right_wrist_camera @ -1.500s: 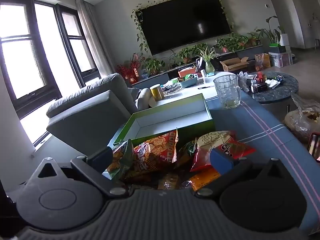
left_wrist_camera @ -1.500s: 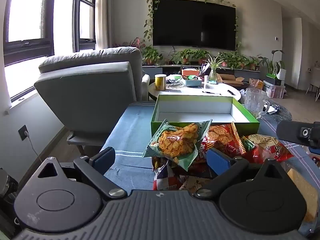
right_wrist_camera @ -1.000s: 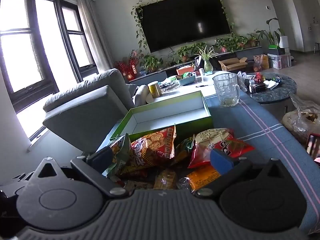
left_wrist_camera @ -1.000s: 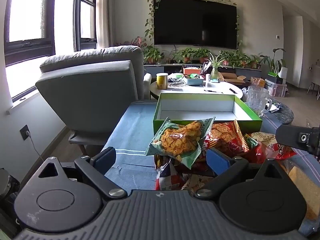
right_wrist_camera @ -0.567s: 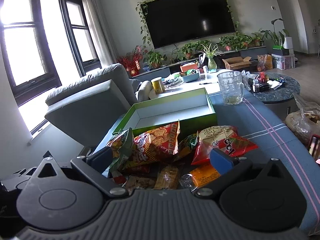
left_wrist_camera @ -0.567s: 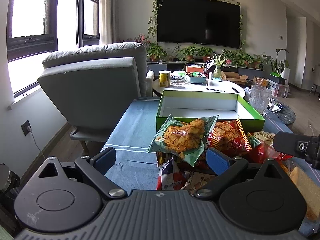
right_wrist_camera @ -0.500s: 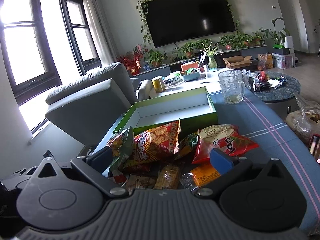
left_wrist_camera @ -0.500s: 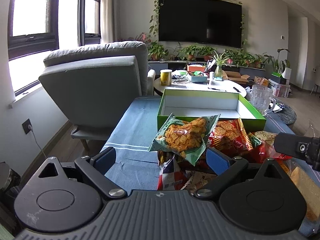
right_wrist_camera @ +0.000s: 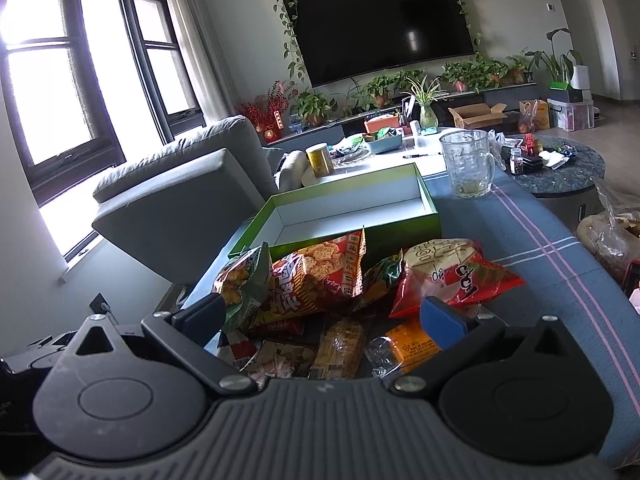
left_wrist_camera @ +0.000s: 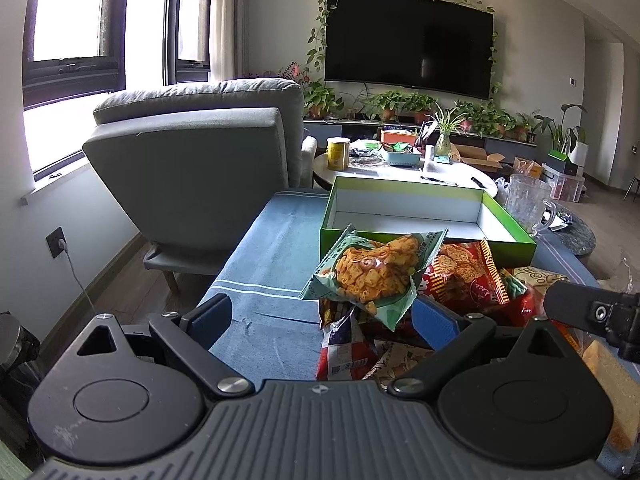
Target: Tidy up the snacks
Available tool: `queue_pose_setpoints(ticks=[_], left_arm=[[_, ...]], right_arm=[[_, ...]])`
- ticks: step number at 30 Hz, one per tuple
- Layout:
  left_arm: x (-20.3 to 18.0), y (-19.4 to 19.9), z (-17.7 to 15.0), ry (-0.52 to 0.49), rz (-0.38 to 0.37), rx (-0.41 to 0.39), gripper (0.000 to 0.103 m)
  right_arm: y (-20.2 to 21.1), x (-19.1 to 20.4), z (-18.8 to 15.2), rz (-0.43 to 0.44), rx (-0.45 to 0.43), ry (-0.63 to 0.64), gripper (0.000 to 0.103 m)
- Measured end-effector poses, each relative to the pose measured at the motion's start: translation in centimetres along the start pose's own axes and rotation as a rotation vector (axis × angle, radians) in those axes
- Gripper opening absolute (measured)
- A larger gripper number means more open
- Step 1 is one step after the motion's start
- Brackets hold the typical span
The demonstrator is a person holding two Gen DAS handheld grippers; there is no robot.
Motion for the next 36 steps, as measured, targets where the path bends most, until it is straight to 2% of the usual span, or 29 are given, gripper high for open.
queue_pose_setpoints(ticks=[10, 36], left_arm=[[0.18, 0.08, 0.09, 0.023, -0.001, -0.004, 0.096], [-0.13, -0.14, -0.19, 0.013, -0.023, 0.021, 0.096]], right_arm=[[-0.47, -0.01, -0.29, 0.047, 0.055, -0.038, 0.080], [-0.55, 0.25, -0.46, 0.046, 0.059, -0.024, 0.080]])
Point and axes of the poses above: each gripper's, at about its wrist camera, not at the fingertips, and y roughly against the way its jaws point, x to its left, z to its top, the point moved 5 cm from there along -y, roughly the way its jaws point, and after that the axes turned 8 degrees about y, right-handed, at the moved point
